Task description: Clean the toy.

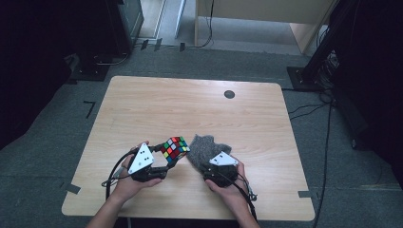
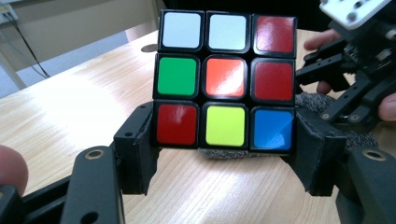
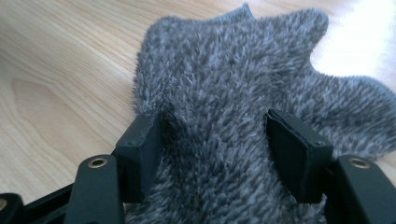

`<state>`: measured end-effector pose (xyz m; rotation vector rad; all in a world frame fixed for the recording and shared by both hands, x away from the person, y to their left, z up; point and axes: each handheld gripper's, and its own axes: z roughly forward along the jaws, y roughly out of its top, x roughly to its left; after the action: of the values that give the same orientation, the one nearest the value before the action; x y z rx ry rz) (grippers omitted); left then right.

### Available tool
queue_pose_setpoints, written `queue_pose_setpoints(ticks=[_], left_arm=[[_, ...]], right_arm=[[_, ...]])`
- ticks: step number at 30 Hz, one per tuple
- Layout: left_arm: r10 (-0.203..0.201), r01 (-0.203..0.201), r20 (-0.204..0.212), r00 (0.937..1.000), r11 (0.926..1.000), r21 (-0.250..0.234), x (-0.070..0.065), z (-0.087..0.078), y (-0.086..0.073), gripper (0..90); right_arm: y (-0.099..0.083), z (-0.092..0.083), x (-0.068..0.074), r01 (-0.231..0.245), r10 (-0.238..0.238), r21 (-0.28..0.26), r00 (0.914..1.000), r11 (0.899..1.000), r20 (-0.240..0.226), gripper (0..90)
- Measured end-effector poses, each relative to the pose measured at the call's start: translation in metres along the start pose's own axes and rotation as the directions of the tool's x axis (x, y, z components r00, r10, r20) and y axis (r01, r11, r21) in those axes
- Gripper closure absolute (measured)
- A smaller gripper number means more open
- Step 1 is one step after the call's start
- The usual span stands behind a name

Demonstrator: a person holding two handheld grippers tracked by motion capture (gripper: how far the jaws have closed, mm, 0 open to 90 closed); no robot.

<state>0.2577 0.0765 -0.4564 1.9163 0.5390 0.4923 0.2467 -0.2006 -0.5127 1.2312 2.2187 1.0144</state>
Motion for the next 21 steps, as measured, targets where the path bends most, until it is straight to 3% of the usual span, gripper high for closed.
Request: queue_pose_setpoints(ticks=[2, 4, 10, 14, 17, 21], left_arm=[[-0.002, 0.002, -0.002, 1.0, 1.0, 0.001, 0.0, 0.0, 0.0, 33.9], [-0.002, 0.002, -0.001, 1.0, 1.0, 0.002, 0.0, 0.0, 0.0, 33.9], [0.004, -0.004, 0.011, 0.9999, 1.0, 0.004, -0.003, 0.002, -0.001, 34.1], [0.023, -0.023, 0.01, 0.9997, 0.9993, 0.028, -0.006, 0.006, -0.003, 34.2], [0.025, -0.026, 0.018, 0.9995, 0.9992, 0.032, -0.009, 0.008, -0.003, 34.3], [0.026, -0.027, 0.036, 0.999, 0.9989, 0.038, -0.013, 0.009, -0.002, 34.4]], right_arm=[[-0.001, 0.001, -0.002, -0.014, 0.014, 0.0, 0.9999, 1.0, -0.007, 39.4], [-0.002, 0.002, -0.003, -0.016, 0.016, 0.002, 0.9999, 1.0, 0.0, 47.4], [-0.003, -0.001, -0.013, -0.082, 0.082, 0.002, 0.9964, 0.997, -0.021, 72.5], [-0.002, -0.009, -0.018, -0.142, 0.141, -0.023, 0.9886, 0.99, -0.053, 76.4], [0.004, -0.022, -0.019, -0.191, 0.181, -0.106, 0.9784, 0.976, -0.1, 76.7], [0.011, -0.044, -0.017, -0.206, 0.173, -0.233, 0.9729, 0.95, -0.153, 76.7]])
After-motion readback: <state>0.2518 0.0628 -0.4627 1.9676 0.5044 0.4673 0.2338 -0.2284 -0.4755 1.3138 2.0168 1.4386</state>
